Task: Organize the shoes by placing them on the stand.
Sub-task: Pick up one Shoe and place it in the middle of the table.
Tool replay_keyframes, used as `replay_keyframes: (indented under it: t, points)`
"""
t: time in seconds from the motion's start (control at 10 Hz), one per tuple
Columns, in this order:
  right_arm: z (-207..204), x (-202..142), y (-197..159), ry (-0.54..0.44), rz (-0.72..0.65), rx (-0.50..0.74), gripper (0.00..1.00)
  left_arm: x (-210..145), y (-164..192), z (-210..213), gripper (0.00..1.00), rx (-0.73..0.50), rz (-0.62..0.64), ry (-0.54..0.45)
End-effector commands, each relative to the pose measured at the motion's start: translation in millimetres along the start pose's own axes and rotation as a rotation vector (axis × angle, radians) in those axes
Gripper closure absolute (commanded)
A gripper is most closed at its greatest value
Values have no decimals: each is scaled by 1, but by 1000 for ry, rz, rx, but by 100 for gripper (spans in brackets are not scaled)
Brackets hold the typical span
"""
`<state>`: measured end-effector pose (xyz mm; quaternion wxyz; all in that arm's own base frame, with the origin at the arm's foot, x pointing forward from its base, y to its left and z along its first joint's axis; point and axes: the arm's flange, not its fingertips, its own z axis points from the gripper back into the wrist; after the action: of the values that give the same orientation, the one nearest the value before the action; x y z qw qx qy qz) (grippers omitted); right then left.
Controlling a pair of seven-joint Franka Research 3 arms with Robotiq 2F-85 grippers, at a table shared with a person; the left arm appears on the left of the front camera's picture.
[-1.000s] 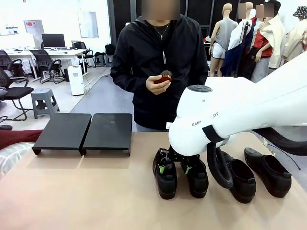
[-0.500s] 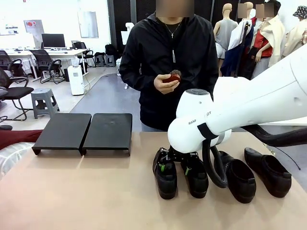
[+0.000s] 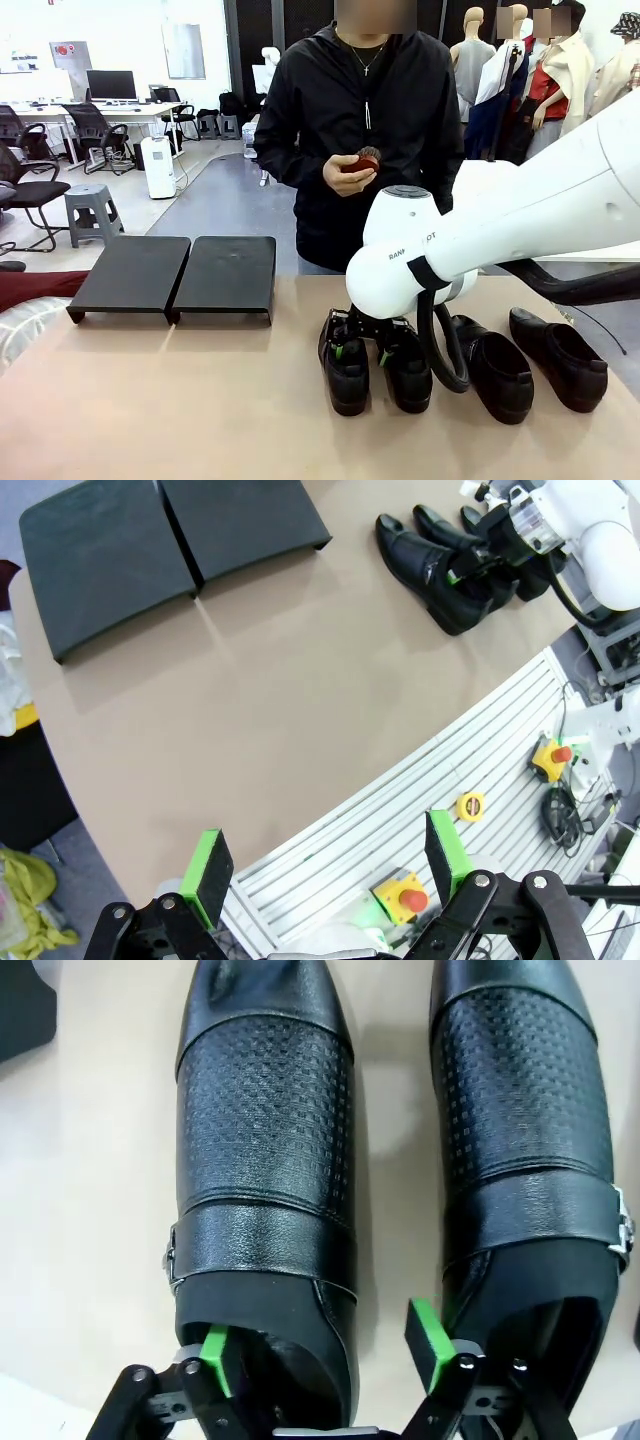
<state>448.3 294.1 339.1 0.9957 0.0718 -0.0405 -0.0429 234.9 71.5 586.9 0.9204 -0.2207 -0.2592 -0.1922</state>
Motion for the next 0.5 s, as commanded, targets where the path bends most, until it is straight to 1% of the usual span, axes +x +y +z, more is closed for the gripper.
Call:
replay_keyframes:
  t: [0.0,0.4]
  points:
    - [-6,5,11,-5,-10,-43,100,0,1,1,0,-15,-10,1]
    - [-8,5,12,-7,-9,-70,100,0,1,1,0,-15,-10,1]
